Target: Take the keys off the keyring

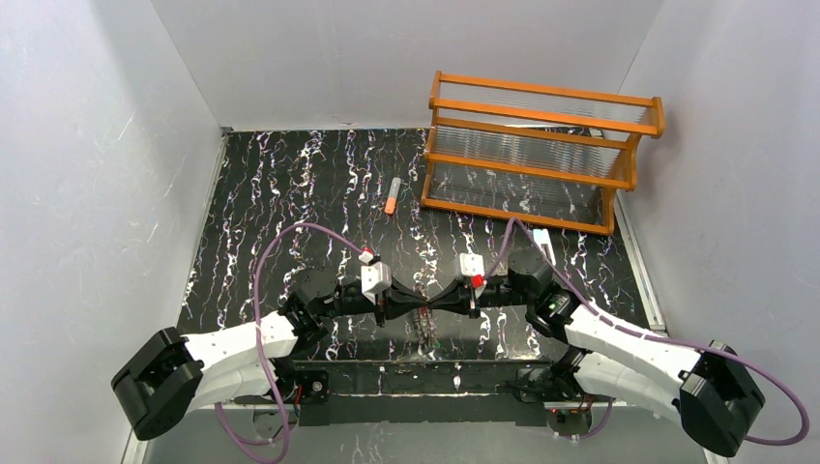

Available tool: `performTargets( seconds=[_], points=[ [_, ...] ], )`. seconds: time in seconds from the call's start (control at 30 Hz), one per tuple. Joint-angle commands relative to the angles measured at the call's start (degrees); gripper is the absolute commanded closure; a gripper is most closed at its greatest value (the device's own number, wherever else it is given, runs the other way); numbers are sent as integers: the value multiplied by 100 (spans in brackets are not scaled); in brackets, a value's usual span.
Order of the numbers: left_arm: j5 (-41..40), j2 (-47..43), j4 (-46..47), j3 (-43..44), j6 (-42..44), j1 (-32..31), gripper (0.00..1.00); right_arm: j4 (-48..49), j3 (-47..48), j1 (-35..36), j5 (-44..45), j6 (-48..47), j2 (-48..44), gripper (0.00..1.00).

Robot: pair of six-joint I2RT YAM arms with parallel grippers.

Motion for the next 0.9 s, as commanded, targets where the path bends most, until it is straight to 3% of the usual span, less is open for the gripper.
performTargets(
  seconds=[0.0,0.13,0.23,0.5,0.87],
  points=[
    [-271,-305,-343,341,318,57,93,-1599,850,-46,563,-260,-79,99],
    [-1154,-448,-1692,846,523,60,66,-2868,1589,-46,1015,-116,100,99],
    [-1540,-449,-2872,1402,844,59,58,-3640,2038,-53,1313,155,286,99],
    [-1669,-625,-3517,1621,1201,55,55,-5299,3199,-46,1494,523,1099,99],
    [-573,94,-3698,2134,1417,93,54,-6162,3997,-46,1354,-145,1644,99]
  ],
)
